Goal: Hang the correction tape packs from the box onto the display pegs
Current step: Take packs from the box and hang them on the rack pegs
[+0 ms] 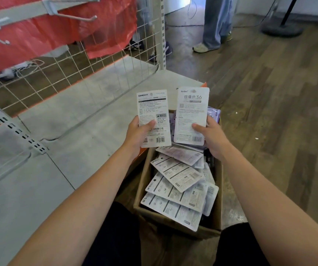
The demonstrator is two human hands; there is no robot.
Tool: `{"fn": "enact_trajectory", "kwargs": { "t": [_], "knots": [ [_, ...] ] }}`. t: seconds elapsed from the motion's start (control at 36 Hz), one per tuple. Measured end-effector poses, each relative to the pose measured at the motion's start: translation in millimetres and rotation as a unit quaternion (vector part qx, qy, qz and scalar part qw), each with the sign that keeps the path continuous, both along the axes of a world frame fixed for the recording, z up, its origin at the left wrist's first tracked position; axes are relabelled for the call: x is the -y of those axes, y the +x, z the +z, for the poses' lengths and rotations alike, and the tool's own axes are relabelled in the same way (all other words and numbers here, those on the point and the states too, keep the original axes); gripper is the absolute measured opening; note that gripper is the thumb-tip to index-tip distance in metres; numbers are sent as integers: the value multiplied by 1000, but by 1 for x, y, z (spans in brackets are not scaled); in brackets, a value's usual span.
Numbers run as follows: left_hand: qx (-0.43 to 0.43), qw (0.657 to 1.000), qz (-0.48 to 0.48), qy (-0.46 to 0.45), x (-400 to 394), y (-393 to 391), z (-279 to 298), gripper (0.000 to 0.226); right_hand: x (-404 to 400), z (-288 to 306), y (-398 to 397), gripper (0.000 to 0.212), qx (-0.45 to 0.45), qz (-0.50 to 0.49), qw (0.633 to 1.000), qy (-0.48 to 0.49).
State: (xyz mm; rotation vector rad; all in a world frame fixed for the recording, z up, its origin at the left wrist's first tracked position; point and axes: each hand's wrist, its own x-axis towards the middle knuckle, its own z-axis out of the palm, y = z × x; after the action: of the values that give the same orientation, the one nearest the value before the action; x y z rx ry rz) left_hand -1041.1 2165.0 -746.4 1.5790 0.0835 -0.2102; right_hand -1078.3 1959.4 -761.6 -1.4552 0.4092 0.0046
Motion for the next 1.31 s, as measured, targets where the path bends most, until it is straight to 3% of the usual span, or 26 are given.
{"fn": "enact_trajectory", "kwargs": {
  "t": [0.11, 0.19, 0.33, 0.39, 0.47, 0.5, 0.56, 0.61, 0.67, 0.75, 0.92, 1.0, 1.11, 1.31],
  "knots": [
    [-11, 999, -9, -37, 10, 0, 3, 35, -13, 6, -2, 33, 18, 17, 999, -39],
    [-5, 1000, -16, -1, 22, -1, 4, 48, -28, 14, -4, 31, 42, 65, 994, -80],
    [-18, 1000, 17, 1, 32, -5, 2, 58, -44, 21, -6, 26, 27, 64, 997, -29],
    [1, 997, 27, 76, 32, -3, -4, 52, -44, 22, -8, 26, 12, 70, 997, -24],
    [6, 984, 2, 177, 31, 0, -10, 19, -46, 26, -12, 34, 3, 117, 993, -16],
    [-7, 987, -15, 159, 30, -1, -8, 20, -47, 28, -13, 36, 2, 130, 991, -18],
    [-76, 996, -42, 19, 29, -7, 0, 35, -50, 31, -15, 37, 9, 140, 990, -32],
    [-149, 973, -68, -160, 27, -8, 4, 57, -52, 31, -16, 35, 42, 149, 984, -88],
    [-177, 954, -74, -230, 23, -7, 2, 59, -53, 29, -16, 31, 87, 144, 976, -138],
    [-139, 966, -59, -209, 20, -8, -3, 33, -56, 20, -14, 32, 98, 126, 974, -162],
    [-49, 985, -35, -160, 9, -6, -8, 17, -58, 7, -5, 83, 16, 51, 994, -98],
    [-37, 989, -3, -141, 2, -2, -7, 15, -53, 12, 0, 68, 4, 26, 999, -36],
    [-44, 987, 29, -154, -12, 2, -3, 11, -40, 12, 5, 46, 6, -34, 999, -31],
    [-25, 994, 33, -103, -31, 5, 0, 14, -36, 13, 6, 44, 16, -28, 999, -29]
  ]
}}
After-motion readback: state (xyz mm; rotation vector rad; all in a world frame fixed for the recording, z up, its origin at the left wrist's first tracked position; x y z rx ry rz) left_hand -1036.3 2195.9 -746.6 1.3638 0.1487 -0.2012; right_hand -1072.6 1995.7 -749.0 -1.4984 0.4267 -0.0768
